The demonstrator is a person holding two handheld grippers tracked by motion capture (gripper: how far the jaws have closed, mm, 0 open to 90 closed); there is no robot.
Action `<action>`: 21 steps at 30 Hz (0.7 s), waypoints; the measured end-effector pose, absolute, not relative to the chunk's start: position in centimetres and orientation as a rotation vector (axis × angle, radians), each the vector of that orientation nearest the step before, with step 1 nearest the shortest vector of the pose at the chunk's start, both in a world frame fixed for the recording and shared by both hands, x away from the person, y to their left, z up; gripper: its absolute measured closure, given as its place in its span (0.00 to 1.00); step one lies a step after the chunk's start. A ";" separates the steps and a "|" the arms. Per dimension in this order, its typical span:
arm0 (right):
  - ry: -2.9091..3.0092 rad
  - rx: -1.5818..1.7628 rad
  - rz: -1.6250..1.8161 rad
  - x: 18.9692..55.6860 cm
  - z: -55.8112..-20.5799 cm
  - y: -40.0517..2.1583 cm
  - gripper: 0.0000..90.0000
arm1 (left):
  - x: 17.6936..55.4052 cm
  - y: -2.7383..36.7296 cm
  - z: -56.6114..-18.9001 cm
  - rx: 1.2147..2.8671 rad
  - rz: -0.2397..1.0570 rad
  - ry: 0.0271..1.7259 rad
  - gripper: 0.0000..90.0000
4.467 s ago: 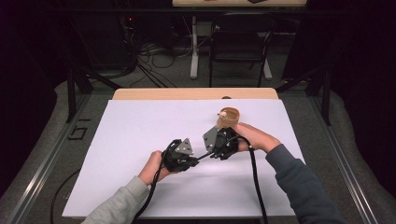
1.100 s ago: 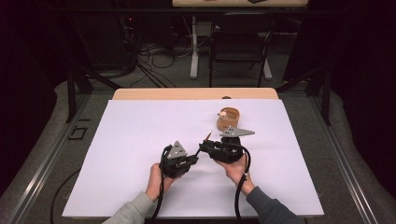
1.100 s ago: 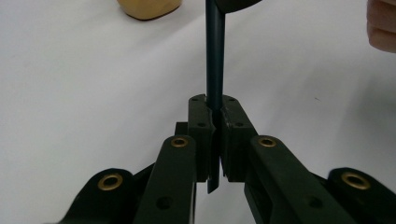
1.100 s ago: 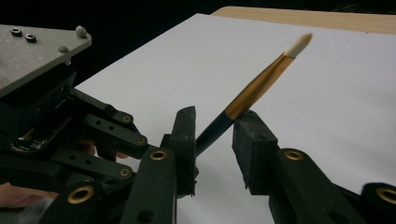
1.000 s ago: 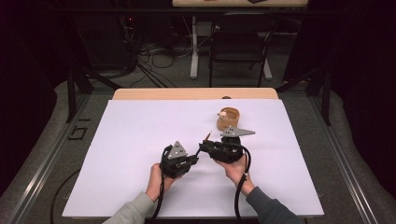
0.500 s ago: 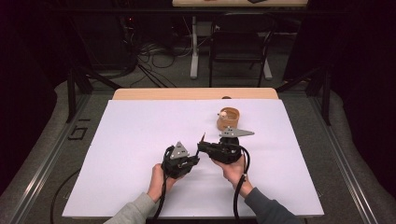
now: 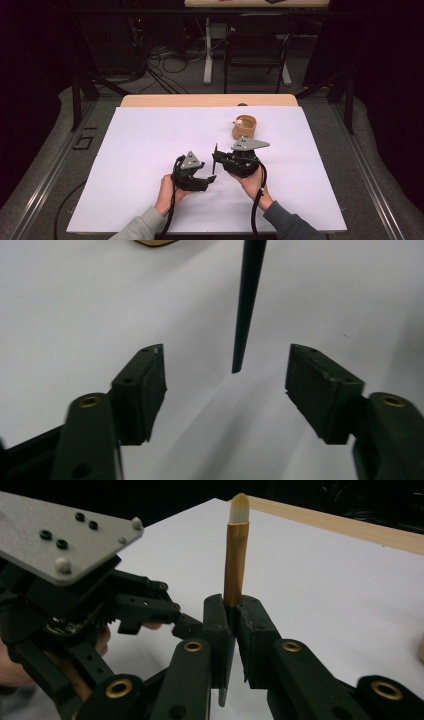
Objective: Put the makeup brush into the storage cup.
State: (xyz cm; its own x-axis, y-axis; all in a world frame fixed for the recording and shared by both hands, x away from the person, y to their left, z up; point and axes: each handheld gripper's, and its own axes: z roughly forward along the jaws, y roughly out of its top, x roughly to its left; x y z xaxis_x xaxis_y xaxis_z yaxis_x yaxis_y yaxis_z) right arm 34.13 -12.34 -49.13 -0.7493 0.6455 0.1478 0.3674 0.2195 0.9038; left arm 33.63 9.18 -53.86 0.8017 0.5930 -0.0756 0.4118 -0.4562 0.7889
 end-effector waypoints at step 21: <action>2.199 0.964 1.481 34.8 -48.7 -14.6 0.92 | 33.8 13.8 -53.6 1.965 0.321 0.680 0.00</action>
